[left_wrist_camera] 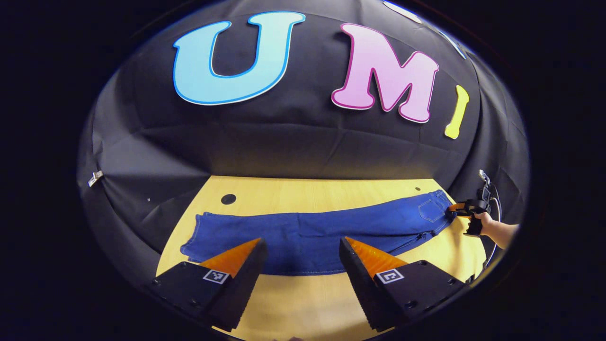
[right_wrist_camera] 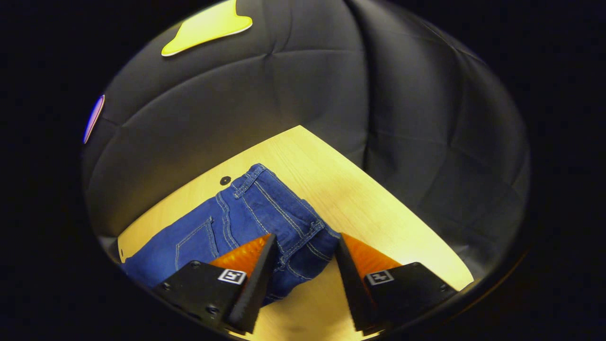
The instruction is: Grasp the waist and the cuffs of the jeans and fold them to make the two legs overlap; first hold the waist and fold one-third of the jeans toward the cuffs, then hold the cuffs and fold the remaining one-third in the same direction to finish folding.
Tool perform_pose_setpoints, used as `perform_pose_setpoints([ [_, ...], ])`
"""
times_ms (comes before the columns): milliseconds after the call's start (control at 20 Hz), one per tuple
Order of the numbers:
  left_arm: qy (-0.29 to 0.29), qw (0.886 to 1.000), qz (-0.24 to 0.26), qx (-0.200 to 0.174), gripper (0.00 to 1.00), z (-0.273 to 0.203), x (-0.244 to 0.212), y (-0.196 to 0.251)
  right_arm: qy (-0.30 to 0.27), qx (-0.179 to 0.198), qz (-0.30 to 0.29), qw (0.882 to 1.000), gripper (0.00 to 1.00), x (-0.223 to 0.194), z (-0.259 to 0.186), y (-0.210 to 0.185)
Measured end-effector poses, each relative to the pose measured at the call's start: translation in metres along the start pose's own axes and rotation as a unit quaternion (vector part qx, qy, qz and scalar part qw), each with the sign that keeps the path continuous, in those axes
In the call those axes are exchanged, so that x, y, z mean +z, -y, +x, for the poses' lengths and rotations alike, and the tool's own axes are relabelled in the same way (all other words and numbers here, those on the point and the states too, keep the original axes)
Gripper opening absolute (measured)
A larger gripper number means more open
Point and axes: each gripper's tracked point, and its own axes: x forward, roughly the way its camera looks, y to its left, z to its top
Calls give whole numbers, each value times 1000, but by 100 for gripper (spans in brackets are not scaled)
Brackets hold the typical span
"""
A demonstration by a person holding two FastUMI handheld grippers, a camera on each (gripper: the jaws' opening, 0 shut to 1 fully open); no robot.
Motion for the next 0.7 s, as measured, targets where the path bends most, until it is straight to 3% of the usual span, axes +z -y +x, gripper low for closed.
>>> perform_pose_setpoints([
  [50, -2, 1000, 1, -4, 97, 1, -2, 4, 6, 9, 6, 1000, 65, -1, 5, -4],
  [100, -5, 1000, 3, -6, 97, 1, -5, 7, 1, 17, 15, 1000, 48, -5, 11, -7],
  [200, -12, 1000, 7, -6, 97, 1, -10, 10, 6, 38, 40, 998, 31, -3, 9, -10],
  [250, -13, 1000, 8, -6, 97, 2, -11, 12, 18, 46, 47, 998, 30, -2, 11, -11],
  [350, -15, 1000, 6, -3, 97, 2, -15, 11, 29, 65, 39, 997, 14, 1, 2, -11],
  [400, -18, 1000, 1, -4, 97, 2, -17, 12, 46, 67, 32, 996, 14, 10, -2, -11],
  [450, -23, 1000, -4, -8, 97, 1, -23, 13, 66, 71, 17, 995, 7, 19, -6, -14],
  [700, -28, 1000, -4, -8, 96, -14, -45, 9, 155, 118, -47, 980, 6, 59, -84, -38],
])
